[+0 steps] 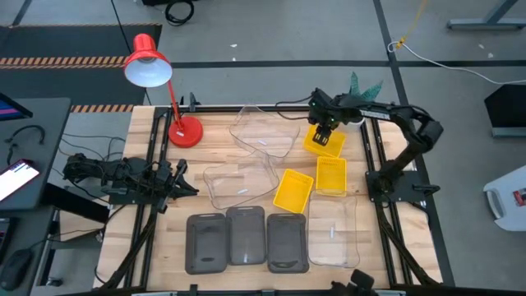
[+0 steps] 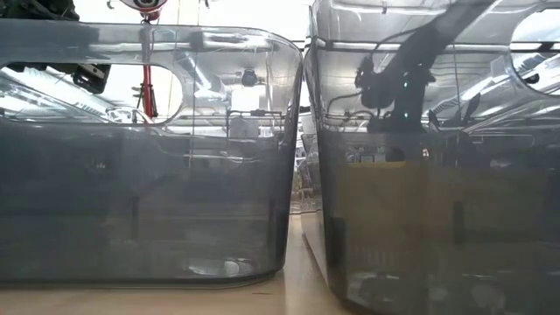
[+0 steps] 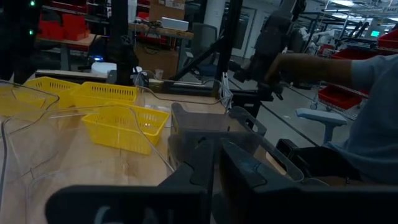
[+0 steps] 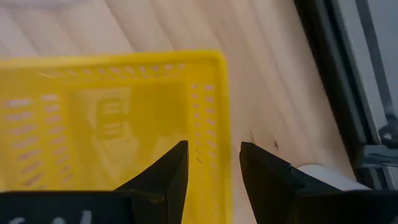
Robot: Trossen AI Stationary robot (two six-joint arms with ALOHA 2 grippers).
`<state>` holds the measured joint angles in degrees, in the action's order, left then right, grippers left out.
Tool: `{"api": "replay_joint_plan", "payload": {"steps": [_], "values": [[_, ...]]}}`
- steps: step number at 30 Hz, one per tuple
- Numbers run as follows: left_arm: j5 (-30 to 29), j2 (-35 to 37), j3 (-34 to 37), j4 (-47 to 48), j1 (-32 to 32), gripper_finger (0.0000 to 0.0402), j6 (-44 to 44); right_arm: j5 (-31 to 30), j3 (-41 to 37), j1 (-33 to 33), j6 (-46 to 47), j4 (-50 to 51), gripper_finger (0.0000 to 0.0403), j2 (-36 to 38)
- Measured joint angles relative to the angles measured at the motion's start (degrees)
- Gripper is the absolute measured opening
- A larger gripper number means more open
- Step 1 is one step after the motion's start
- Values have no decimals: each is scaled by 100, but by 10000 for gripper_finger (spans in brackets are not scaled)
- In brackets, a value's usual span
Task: Stack baskets by color
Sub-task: Stack the top yellow bin on the bottom right yellow bin
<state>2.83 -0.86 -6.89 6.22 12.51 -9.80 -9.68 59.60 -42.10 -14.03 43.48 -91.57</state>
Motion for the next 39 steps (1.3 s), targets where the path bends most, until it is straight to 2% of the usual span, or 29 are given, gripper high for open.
{"api": "replay_joint_plan", "payload": {"steps": [3, 9, 14, 19, 24, 31, 39], "values": [[0, 0, 0, 0, 0, 32, 0, -197, 123, 1, -18, 87, 150, -154], [2, 2, 0, 2, 0, 35, 0, -201, 309, -15, -361, 198, 150, -216], [0, 0, 0, 1, -2, 28, -2, 270, 310, -229, -443, 211, 150, -281], [0, 1, 1, 2, -1, 32, 0, 245, 310, -301, -640, 217, 146, -484], [0, 0, 0, 2, -2, 38, -3, 270, 310, -305, -874, 206, 108, -701], [0, 0, 0, 2, 0, 34, 0, 291, 324, -307, -846, 206, 12, -805], [2, 0, 0, 2, 0, 33, 0, 238, 917, -299, -353, 883, 7, -442]]}}
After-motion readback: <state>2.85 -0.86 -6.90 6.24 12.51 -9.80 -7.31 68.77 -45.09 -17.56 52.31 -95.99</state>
